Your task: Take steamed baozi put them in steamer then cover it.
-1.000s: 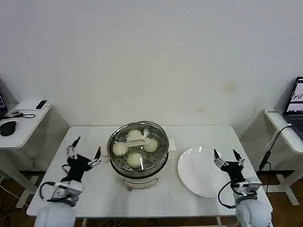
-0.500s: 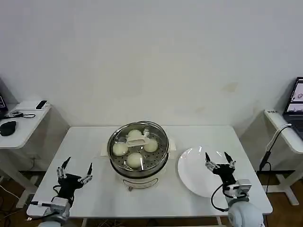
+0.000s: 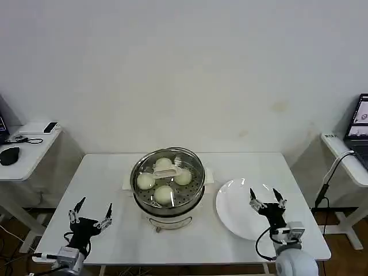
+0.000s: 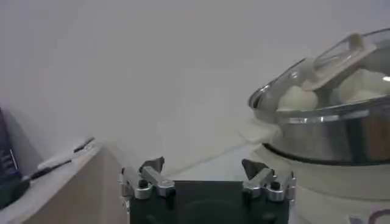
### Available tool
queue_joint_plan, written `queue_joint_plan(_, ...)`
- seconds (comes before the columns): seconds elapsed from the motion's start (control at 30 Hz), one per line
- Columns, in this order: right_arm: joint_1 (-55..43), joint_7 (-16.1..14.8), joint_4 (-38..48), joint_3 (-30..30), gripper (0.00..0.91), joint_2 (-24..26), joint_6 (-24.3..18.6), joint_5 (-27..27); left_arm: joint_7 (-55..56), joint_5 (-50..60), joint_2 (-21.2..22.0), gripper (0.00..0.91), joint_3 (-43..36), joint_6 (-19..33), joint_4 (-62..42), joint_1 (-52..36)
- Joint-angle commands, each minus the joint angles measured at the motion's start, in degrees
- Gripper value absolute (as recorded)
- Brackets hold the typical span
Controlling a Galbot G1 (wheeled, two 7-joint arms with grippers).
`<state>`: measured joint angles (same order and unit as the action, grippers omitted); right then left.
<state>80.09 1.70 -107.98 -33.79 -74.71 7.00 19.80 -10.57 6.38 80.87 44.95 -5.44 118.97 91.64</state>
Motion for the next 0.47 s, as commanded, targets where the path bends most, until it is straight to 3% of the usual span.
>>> queue_joint_plan(0.03, 0.8, -0.6, -0.3, -0.5, 0.907, -1.0, 0.0, -2.1, 0.1, -2.0, 0.5, 0.907, 0.2, 0.3, 0.6, 1.0)
queue_joint_plan(0.47, 1.6, -1.9, -2.0, -2.6, 0.907, -0.9, 2.5, -2.2, 0.3, -2.2, 0.9, 0.907, -1.1, -0.4, 1.9, 2.8)
